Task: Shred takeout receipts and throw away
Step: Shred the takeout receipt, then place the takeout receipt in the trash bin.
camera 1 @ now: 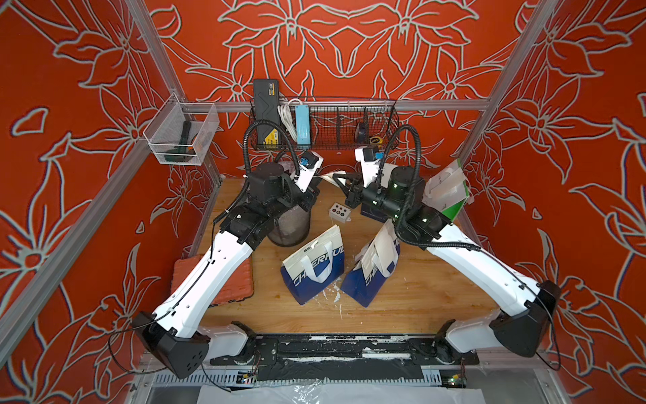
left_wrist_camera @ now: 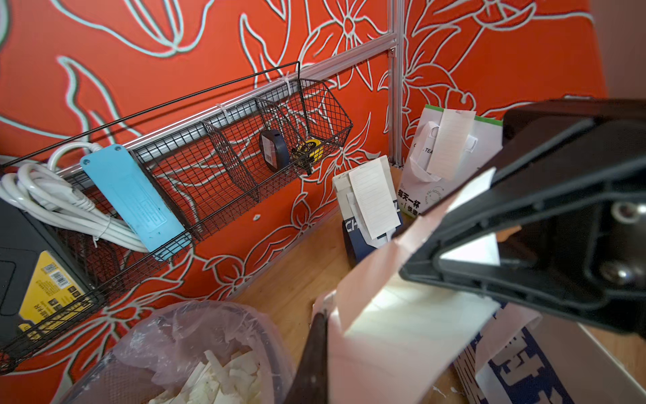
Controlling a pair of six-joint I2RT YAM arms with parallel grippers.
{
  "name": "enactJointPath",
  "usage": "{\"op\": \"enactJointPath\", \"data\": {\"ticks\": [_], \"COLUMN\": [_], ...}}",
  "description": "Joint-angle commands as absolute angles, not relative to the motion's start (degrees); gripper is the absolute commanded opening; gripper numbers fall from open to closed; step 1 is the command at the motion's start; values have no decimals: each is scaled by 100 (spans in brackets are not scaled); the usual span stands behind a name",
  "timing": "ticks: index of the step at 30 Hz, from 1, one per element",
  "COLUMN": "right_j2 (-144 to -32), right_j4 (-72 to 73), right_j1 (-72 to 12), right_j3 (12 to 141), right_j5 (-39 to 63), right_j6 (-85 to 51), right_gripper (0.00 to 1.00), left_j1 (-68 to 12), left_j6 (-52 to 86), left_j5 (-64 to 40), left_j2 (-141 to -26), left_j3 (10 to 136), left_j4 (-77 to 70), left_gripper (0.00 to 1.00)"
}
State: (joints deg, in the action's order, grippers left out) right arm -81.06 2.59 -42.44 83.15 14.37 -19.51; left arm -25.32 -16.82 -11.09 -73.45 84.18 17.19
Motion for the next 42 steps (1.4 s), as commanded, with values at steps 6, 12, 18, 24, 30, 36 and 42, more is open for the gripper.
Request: {"op": "enactJointPath", "data": {"ticks": [6,12,18,24,30,36,42], "right_j2": [-7720,-7443,-7348,-7437,-8210,-9495,-10542], "right_j4": [1043,987,796,553,452,172,-391], "right_j1": [-4240,-4244,-4225,-4082,-4052,-4070,-4204], "right_j3": [7842,7516,7580,7690,8405,9429,10400], "right_j5": [1698,1612,1441,1374,1973,2759,2882], "right_j6": [-1514,-963,-956,-1078,-1112,-1179,-824], "right_gripper": [0,0,0,0,0,0,0], "left_j1": [-2023,-1630,-1423,-938,-724,-490,-299], "left_j6": [-974,-696,-656,-564,-335,-46,-26], "left_j5": [-1323,-1455,-1078,-1196,-1482,-1682,-1468], "left_j2": [-7111,-7193,-7090,-6984,-6866,-6729,-6710], "left_j3": [8606,8810,8726,8785,8494,8199,8066], "left_j4": [2013,2056,2057,2042,1814,1577,1514], "left_gripper": [0,0,0,0,0,0,0]}}
